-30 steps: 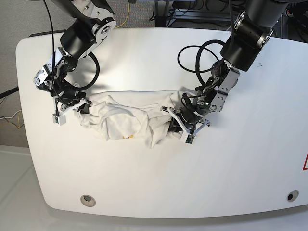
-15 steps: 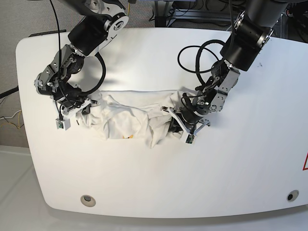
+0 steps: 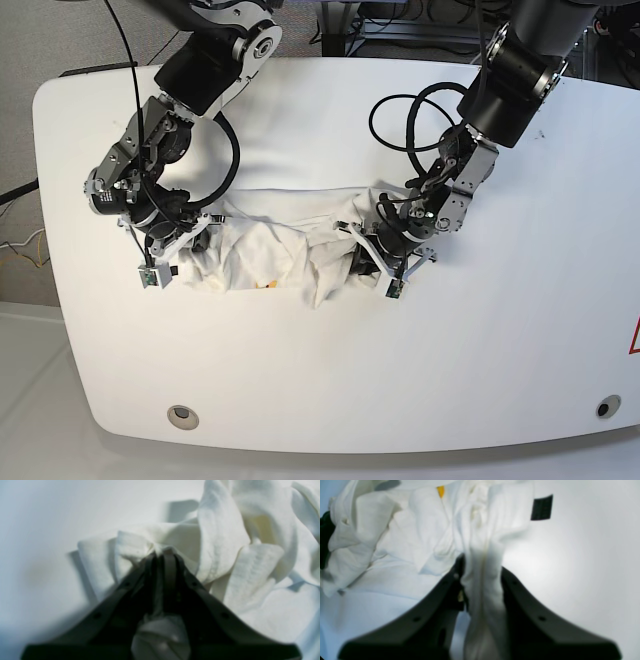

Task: Fold the T-shirt properly
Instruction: 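Fold the held end with the right gripper toward the left gripper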

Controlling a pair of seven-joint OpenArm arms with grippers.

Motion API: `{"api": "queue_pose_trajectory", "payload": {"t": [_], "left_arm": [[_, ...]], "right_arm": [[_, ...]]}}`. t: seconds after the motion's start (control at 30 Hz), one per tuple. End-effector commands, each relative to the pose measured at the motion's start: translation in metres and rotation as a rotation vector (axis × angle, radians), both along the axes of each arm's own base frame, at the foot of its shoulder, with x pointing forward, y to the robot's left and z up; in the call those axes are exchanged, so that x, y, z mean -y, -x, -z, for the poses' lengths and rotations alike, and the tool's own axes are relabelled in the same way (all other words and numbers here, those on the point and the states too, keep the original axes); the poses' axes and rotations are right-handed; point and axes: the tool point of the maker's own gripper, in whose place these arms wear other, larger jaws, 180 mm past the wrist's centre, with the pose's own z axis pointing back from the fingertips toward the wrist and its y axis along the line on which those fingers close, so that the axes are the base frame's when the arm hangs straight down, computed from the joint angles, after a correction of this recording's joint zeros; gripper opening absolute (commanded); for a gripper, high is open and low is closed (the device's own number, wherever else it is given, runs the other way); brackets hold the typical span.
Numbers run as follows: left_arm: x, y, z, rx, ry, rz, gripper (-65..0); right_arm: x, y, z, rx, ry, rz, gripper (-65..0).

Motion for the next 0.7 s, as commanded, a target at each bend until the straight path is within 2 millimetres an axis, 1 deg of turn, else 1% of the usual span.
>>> {"api": "queue_pose_trajectory", "payload": {"t": [0.0,0.07,0.17,0.27,0.5,0.57,0.67], "left_arm": [[-0.019,0.035,0.043,-0.19,-0.121,0.002,-59.2],[-0.019,0.035,0.043,-0.19,-0.121,0.002,-59.2],[-0.02,0.035,0.044,-0.191,-0.122,0.002,-59.2],[-0.02,0.035,0.043,-0.19,-0.121,0.002,-59.2],[-0.02,0.035,0.043,-0.19,-0.121,0.002,-59.2],[-0.018,0.035,0.043,-0.189,-0.118,0.003,-59.2],[-0.009,0.035,0.041,-0.187,-0.104,0.01,-59.2]], "right_arm": [[-0.001,-0.017,-0.03,0.099,0.032,-0.016,-65.0],[-0.006,-0.016,-0.033,0.103,0.042,-0.04,-65.0],[-0.018,-0.02,-0.043,0.138,0.015,-0.077,-65.0],[-0.031,-0.023,-0.055,0.185,-0.047,-0.106,-65.0],[-0.052,-0.027,-0.074,0.264,-0.202,-0.135,-65.0],[-0.056,-0.029,-0.08,0.282,-0.245,-0.131,-65.0],[-0.062,-0.029,-0.085,0.302,-0.292,-0.137,-65.0]]}}
